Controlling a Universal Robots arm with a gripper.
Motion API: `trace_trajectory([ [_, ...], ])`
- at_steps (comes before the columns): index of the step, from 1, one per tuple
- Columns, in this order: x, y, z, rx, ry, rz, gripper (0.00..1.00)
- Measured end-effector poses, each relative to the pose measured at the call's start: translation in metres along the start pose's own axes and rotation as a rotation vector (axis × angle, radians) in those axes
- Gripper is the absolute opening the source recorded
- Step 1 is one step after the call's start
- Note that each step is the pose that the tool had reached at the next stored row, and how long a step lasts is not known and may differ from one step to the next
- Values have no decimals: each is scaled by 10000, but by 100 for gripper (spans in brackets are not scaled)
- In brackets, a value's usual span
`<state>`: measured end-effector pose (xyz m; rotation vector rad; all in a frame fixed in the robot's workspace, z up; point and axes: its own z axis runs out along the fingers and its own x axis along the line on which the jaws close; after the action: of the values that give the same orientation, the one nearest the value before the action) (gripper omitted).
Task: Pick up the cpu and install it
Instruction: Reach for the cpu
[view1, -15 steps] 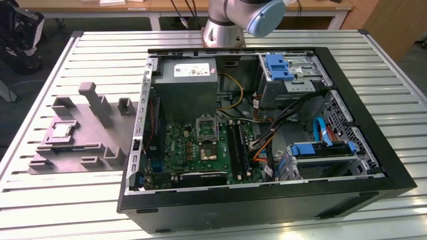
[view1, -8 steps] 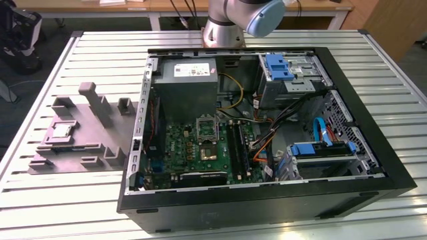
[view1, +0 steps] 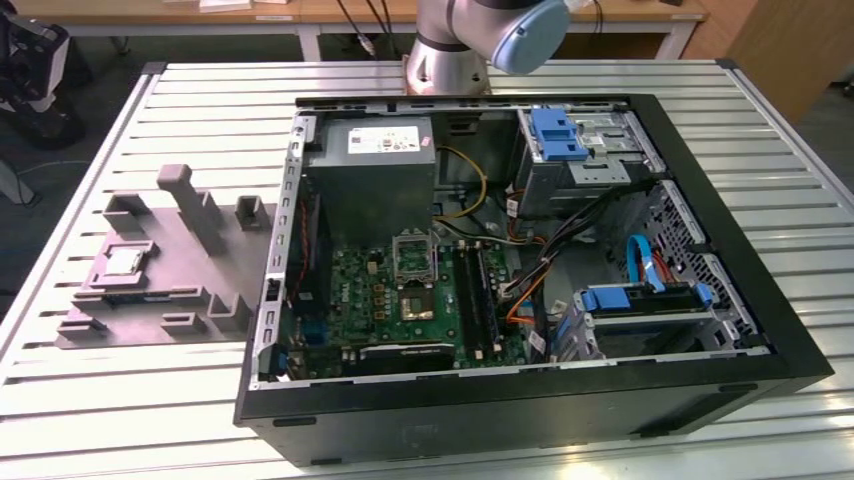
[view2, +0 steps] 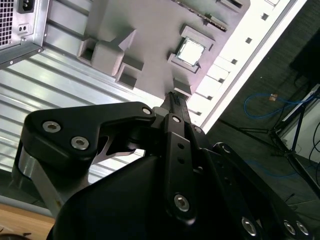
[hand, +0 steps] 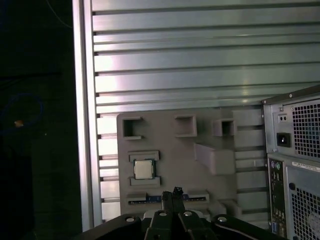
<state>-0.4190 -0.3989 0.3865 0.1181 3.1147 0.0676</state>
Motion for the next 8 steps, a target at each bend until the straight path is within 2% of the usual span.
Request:
trace_trajectory([
  [3,15,-1,-1,1,1,0,11],
  [4,74,-6,-2,0,0,0,11],
  [8,94,-7,-3,0,0,0,11],
])
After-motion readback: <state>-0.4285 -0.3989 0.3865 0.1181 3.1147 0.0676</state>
